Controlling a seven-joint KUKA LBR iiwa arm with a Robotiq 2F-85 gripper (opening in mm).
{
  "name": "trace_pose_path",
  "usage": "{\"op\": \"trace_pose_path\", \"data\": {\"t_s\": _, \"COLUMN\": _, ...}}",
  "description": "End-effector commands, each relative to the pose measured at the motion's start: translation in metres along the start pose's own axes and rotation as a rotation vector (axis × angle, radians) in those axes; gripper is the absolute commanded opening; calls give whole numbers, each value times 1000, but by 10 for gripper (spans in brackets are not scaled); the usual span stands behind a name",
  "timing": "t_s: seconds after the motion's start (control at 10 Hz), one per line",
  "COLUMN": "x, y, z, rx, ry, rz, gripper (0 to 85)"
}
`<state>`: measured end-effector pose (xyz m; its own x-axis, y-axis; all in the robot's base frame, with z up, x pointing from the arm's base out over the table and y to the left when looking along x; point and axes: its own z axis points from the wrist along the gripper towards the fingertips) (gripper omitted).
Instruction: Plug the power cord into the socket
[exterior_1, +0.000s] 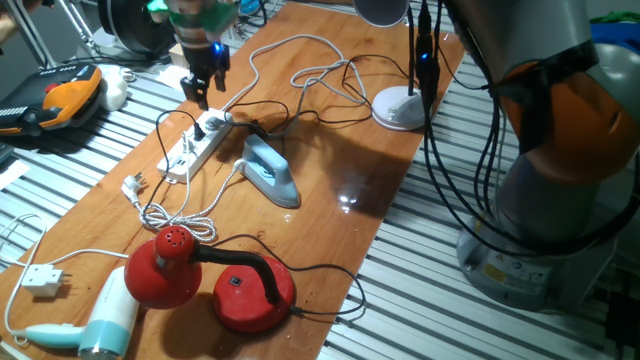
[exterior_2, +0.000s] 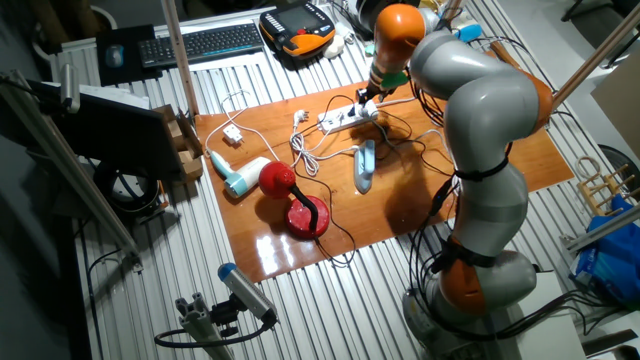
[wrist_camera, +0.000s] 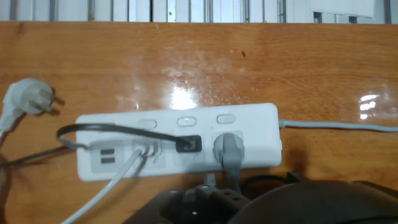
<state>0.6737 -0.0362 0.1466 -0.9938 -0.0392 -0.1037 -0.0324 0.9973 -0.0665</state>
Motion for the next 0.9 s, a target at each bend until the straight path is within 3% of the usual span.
{"op": "trace_pose_path", "data": {"t_s": 0.0, "x": 1, "y": 0, "z": -19, "rx": 1, "ry": 11, "rz": -9, "gripper": 0}}
{"op": "trace_pose_path", "data": {"t_s": 0.4, "x": 7, "y": -6, "z": -54, "rx": -42, "ry": 35, "rz": -26, "gripper": 0}}
{"op": "trace_pose_path", "data": {"t_s": 0.8, "x": 17, "y": 5, "z": -66, "rx": -43, "ry": 41, "rz": -13, "gripper": 0}}
